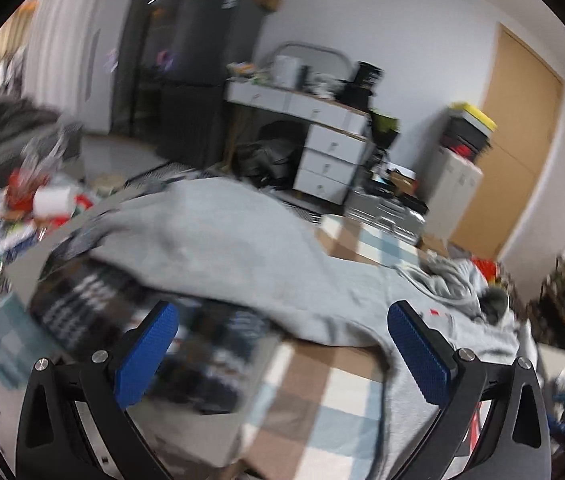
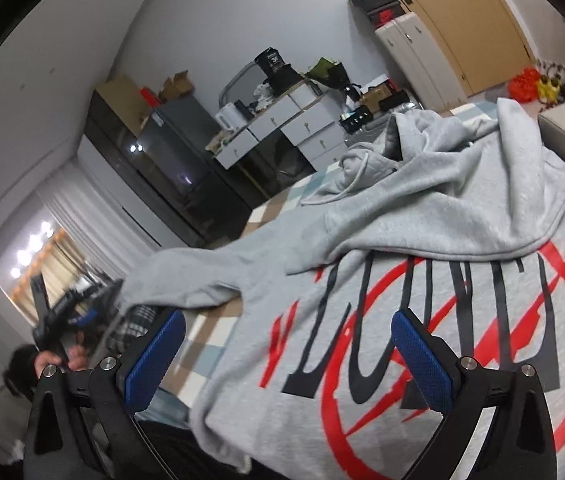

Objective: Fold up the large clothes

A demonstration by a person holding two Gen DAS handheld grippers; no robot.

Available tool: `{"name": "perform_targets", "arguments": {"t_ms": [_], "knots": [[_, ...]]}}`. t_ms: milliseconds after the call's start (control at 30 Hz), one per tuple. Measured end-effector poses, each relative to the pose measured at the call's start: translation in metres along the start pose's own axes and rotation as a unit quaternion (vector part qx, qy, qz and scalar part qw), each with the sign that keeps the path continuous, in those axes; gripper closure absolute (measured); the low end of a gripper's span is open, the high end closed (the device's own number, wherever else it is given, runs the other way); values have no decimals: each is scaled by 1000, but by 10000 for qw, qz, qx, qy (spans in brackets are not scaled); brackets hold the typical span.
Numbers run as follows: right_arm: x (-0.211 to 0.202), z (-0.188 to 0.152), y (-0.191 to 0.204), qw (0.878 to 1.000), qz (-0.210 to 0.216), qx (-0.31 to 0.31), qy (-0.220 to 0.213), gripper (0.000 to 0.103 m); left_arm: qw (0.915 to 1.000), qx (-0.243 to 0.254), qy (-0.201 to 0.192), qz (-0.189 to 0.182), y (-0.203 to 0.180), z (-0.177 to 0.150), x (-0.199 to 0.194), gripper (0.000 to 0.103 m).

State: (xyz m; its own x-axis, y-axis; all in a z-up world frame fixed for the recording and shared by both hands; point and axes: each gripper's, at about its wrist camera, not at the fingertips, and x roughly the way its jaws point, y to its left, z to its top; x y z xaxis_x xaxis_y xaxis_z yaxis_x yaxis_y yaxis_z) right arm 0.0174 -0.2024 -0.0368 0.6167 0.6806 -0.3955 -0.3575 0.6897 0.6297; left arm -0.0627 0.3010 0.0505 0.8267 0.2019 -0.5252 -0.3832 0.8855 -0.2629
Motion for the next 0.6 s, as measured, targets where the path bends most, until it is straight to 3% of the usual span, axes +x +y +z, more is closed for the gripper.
{"name": "perform_targets", "arguments": {"t_ms": [100,200,300,400,600], "knots": [[-4,-1,2,10000,-7,-40,-41,0,9980,-607,138,-75,38,5,4,1],[-5,0,4,9999,11,-77,-70,0,9920,-1099,519,-329,62,5,24,1],[-3,0,3,10000,25,-14,-36,0,9794,-1724,879,-568,80,-1,50,1],[-2,-1,3,10000,91,12,-23,0,9681,-2165,974,-807,91,-6,69,1],[0,-5,3,10000,16,-65,37,0,9552,-2577,953,-1095,97,-10,99,1]]}}
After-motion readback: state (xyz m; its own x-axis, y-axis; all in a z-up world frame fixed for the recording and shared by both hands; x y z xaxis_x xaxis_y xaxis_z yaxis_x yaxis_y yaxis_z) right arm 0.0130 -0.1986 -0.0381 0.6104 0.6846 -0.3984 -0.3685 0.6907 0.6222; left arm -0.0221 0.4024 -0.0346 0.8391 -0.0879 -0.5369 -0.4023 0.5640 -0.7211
